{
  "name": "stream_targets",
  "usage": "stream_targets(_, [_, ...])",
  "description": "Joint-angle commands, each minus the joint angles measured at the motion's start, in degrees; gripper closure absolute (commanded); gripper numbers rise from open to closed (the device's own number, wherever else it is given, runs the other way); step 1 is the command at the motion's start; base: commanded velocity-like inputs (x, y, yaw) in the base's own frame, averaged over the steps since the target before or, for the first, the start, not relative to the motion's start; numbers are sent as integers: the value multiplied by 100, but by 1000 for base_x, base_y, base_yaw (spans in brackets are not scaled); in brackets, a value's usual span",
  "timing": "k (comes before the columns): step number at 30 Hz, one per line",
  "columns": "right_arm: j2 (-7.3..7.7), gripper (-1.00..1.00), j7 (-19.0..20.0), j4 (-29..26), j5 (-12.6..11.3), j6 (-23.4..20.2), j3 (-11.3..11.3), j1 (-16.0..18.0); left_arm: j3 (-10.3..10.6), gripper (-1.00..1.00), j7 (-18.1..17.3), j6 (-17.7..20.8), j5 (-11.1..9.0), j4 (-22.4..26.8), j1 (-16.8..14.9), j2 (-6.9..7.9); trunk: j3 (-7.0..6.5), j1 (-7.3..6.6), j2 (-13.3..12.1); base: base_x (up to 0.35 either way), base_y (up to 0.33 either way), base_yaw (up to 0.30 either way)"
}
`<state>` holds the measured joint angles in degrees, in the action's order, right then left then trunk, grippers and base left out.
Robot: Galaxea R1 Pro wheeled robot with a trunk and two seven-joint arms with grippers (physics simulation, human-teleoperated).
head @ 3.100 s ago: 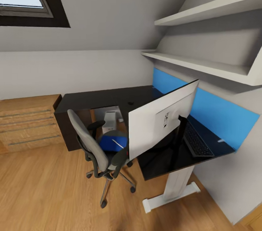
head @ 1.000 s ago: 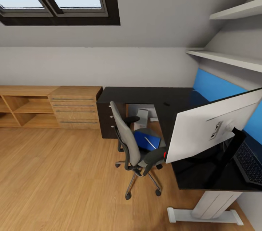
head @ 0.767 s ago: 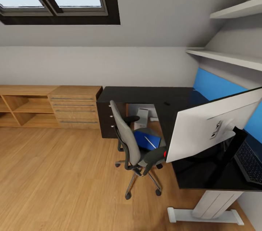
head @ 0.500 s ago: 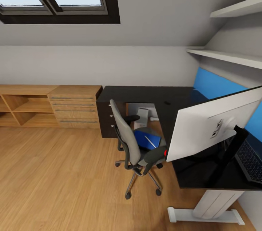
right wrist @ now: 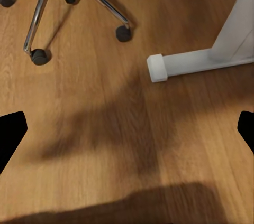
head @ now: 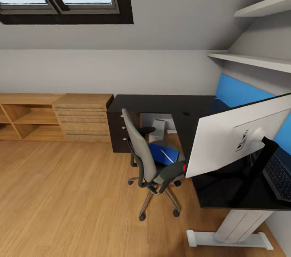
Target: In the bedroom, organize the workspace by keeping the computer under the desk, ensuring the monitor is on the desk, placing the keyboard on the desk next to the monitor, placing the mouse on the desk next to the keyboard, moving the folder from the swivel chair onto the desk next to the mouse, stacking the notebook on top of the folder with the pen on top of the notebook, and positioning the swivel chair next to the desk.
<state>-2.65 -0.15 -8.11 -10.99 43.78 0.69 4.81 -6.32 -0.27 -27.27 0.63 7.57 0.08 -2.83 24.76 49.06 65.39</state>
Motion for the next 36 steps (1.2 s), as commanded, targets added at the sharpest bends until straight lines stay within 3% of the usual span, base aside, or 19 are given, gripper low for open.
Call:
stream_targets(1, [0, -100, -2, 2, -25, 16, 10, 3, -28, -100, -2, -13, 7, 6, -1, -4, 24, 23, 45, 0, 0, 0])
stream_targets(14, [-7, -100, -3, 9, -30, 16, 10, 3, -28, -100, 1, -13, 8, 8, 1, 1, 257, 308, 566, 0, 24, 0])
stream_targets(28, [-7, -100, -2, 11, -20, 16, 10, 2, -27, -100, -11, 7, 8, 8, 1, 6, 508, 616, 1128, -5, 273, -1])
stream_targets(36, [1, -100, 9, 11, -17, 16, 11, 3, -26, -100, -11, -15, 8, 8, 1, -2, 652, 792, 1449, -8, 65, -156])
